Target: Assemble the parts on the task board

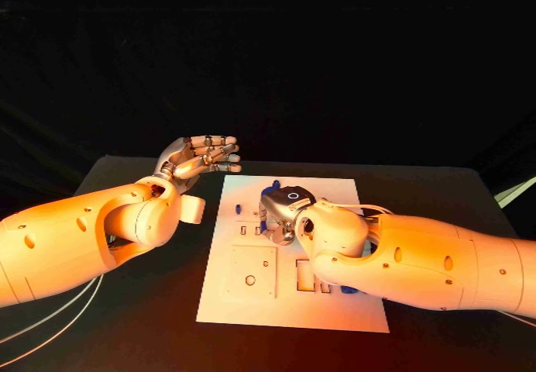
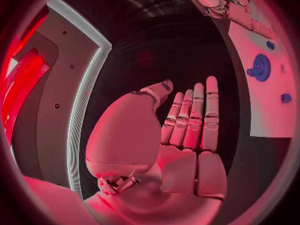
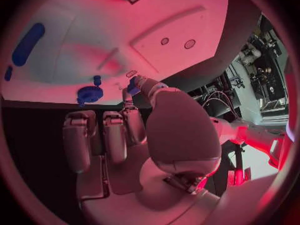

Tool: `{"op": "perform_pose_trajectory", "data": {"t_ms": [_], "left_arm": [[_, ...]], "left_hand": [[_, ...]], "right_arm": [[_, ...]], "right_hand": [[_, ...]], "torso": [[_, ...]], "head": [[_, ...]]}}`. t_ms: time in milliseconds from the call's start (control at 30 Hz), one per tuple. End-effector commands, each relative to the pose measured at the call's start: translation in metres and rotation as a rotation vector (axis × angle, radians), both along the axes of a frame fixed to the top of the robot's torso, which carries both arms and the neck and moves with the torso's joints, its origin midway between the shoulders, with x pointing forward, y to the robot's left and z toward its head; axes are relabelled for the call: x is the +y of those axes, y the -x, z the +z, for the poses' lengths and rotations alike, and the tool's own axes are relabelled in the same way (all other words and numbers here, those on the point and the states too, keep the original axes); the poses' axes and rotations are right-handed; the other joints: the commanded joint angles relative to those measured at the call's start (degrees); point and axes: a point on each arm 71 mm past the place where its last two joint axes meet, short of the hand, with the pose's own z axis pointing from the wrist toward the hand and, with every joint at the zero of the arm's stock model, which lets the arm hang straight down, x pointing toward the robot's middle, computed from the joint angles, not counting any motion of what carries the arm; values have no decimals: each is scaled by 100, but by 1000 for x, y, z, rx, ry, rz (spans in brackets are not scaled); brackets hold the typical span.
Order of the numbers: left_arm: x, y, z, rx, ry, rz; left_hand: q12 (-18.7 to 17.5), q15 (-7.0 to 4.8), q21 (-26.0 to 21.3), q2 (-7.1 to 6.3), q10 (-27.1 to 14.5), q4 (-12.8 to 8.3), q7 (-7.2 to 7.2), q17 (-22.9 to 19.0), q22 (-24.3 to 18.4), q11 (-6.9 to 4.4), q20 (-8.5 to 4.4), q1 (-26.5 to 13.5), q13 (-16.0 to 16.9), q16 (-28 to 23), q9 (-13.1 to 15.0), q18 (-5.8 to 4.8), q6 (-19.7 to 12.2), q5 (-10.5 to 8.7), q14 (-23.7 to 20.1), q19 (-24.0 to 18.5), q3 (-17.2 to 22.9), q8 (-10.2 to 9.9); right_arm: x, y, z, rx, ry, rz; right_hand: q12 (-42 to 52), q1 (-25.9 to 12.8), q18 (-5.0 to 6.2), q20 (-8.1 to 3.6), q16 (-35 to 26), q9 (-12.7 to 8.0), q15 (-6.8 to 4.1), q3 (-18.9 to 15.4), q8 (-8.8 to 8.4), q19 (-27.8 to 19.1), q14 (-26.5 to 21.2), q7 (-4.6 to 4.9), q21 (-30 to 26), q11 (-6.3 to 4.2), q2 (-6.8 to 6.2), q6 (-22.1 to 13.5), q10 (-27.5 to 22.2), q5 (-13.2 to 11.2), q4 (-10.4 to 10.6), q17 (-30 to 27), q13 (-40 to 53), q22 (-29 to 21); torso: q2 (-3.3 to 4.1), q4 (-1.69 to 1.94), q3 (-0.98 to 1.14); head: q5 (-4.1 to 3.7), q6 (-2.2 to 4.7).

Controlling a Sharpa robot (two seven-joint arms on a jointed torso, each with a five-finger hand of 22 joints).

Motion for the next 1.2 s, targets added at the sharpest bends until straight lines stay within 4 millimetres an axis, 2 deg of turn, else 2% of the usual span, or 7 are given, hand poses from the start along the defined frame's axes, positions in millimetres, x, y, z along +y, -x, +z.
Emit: {"op": "perform_pose_trajectory", "data": {"t_ms": [33, 133, 267, 500, 1200], "left_arm": [[-1, 0, 1, -3, 1, -4], [-1, -1, 1, -3, 1, -3], [-2, -1, 0, -3, 1, -3], [-2, -1, 0, -3, 1, -2], [-2, -1, 0, -3, 1, -4]], "left_hand": [[-58, -6, 88, -77, 2, -50, 43, 104, 83, 29, -37, -66, 53, 22, 98, 60, -40, 8, -87, -113, 33, 62], [-58, -6, 88, -77, 2, -50, 43, 104, 83, 29, -37, -66, 53, 22, 98, 60, -40, 8, -87, -113, 33, 62], [-58, -6, 88, -77, 2, -50, 43, 104, 83, 29, -37, -66, 53, 22, 98, 60, -40, 8, -87, -113, 33, 62], [-58, -6, 88, -77, 2, -50, 43, 104, 83, 29, -37, -66, 53, 22, 98, 60, -40, 8, -87, -113, 33, 62], [-58, -6, 88, -77, 2, -50, 43, 104, 83, 29, -37, -66, 53, 22, 98, 60, -40, 8, -87, -113, 33, 62]], "right_arm": [[2, -2, 0, -3, 22, 2], [4, -3, 0, -7, 33, 3], [4, -4, 1, -15, 55, 4], [6, -5, 1, -17, 68, 7], [9, -4, -4, -3, 88, 14]], "right_hand": [[54, -224, -181, -62, 64, 117, -15, 329, 184, 573, 666, -13, 79, -31, 110, 90, 109, 23, -35, 1564, 696, 1512], [49, -226, -177, -63, 62, 117, -17, 332, 186, 567, 665, -15, 65, -33, 110, 90, 105, 24, -38, 1558, 692, 1503], [49, -226, -177, -63, 62, 117, -17, 332, 186, 567, 665, -15, 65, -33, 110, 90, 105, 24, -38, 1558, 692, 1503], [52, -228, -178, -63, 60, 117, -18, 335, 188, 568, 664, -17, 67, -34, 111, 89, 108, 25, -39, 1555, 695, 1504], [53, -249, -178, -66, 58, 119, -23, 338, 195, 567, 663, -20, 67, -36, 111, 91, 110, 23, -36, 1550, 698, 1505]], "torso": [[2, -6, -2], [3, -15, 0], [6, 1, 2], [5, -1, 10], [6, -4, 12]], "head": [[-17, 38], [-13, 45], [-14, 46], [-11, 43], [-5, 11]]}}
